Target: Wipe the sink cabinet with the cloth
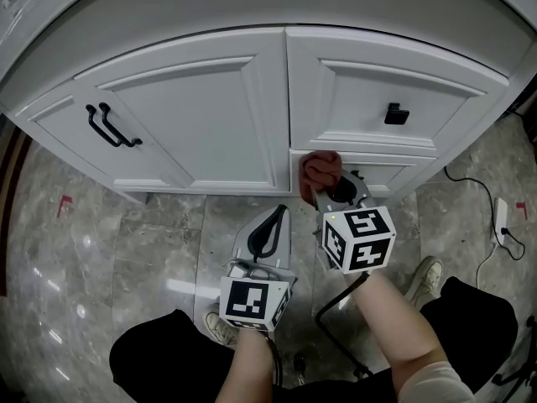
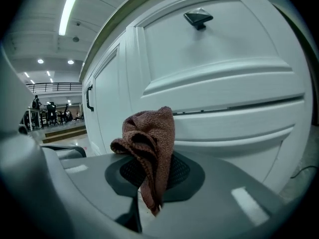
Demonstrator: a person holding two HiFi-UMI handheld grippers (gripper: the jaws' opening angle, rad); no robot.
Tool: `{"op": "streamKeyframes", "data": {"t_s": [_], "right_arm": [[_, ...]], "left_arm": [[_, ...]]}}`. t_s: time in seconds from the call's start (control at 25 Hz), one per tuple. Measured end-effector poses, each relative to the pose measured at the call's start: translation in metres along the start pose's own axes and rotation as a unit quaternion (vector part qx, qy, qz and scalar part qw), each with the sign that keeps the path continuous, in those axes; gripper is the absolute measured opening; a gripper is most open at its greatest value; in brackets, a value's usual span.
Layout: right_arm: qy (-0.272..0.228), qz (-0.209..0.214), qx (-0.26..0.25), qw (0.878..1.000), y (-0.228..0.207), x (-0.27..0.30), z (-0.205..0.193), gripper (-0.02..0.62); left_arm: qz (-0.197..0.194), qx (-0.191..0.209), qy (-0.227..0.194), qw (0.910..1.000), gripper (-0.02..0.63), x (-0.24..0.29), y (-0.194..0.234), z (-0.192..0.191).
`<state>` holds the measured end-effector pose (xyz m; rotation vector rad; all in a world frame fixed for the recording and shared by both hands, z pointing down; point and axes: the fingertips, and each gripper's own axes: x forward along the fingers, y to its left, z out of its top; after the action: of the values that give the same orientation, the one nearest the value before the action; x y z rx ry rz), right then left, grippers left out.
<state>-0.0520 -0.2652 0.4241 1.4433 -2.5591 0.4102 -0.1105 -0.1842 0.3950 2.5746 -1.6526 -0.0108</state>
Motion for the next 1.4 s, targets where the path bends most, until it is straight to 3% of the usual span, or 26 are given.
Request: {"op": "streamKeyframes", "data": {"t_s": [0.24,0.68,1.4], "right_arm": [[0.011,-0.031,0.01,0.999,-0.032,-0.012,-0.008,0.084],[0.017,-0.053,0.032,0.998,-0.071,-0.032,-0.011,0.084],[0.0,-0.114,0.059,0.992,-0.136,-0.078,-0.005,0.083]], "left_arm": [[-0.013,-0.001,0.008,0.9999,0.0,0.009,-0.014,-0.001],[-0.034,0.005,0.012,0.9993,0.0,0.026,-0.035,-0.007],[-0.084,0.024,0.027,0.9958,0.0,0.051,-0.088,-0.015]]}}
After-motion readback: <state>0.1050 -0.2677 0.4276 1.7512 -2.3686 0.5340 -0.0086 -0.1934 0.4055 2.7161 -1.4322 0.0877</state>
